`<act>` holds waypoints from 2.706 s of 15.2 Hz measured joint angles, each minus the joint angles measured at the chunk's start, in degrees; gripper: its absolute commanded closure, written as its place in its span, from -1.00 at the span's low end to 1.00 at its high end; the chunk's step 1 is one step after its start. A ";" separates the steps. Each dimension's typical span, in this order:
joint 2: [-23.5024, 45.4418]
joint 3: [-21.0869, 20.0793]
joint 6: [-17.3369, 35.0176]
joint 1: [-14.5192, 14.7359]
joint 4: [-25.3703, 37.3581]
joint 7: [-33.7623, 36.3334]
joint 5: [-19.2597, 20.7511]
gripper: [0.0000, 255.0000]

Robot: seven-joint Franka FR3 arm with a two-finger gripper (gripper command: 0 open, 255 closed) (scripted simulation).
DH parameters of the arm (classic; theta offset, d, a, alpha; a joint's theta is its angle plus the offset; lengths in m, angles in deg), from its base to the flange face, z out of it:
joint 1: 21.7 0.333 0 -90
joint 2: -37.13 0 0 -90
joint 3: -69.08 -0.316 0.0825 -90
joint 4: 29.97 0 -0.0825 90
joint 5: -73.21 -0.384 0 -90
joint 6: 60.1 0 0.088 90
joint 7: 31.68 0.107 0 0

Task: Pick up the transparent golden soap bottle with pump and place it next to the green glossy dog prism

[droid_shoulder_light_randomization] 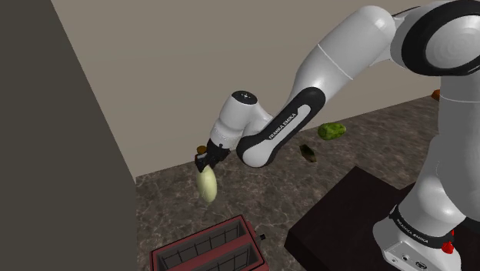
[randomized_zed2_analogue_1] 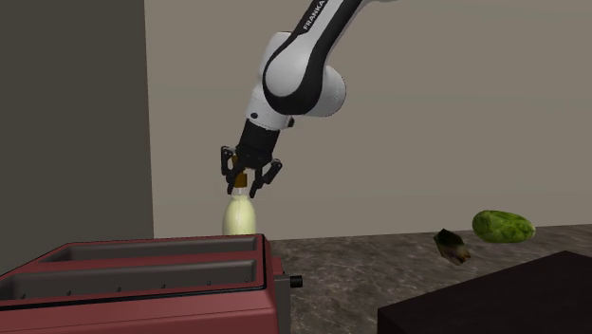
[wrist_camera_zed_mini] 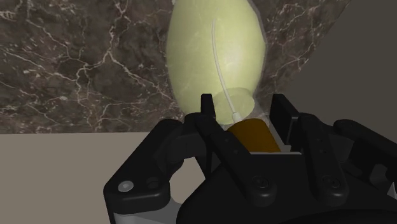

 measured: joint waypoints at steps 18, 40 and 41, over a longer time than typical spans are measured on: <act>-9.85 -3.90 -11.46 -3.06 1.61 -3.44 -4.47 1.00; -18.09 -5.16 -26.89 -4.20 9.01 -6.19 -8.42 1.00; -18.32 -5.18 -27.62 -4.20 9.51 -6.22 -8.50 1.00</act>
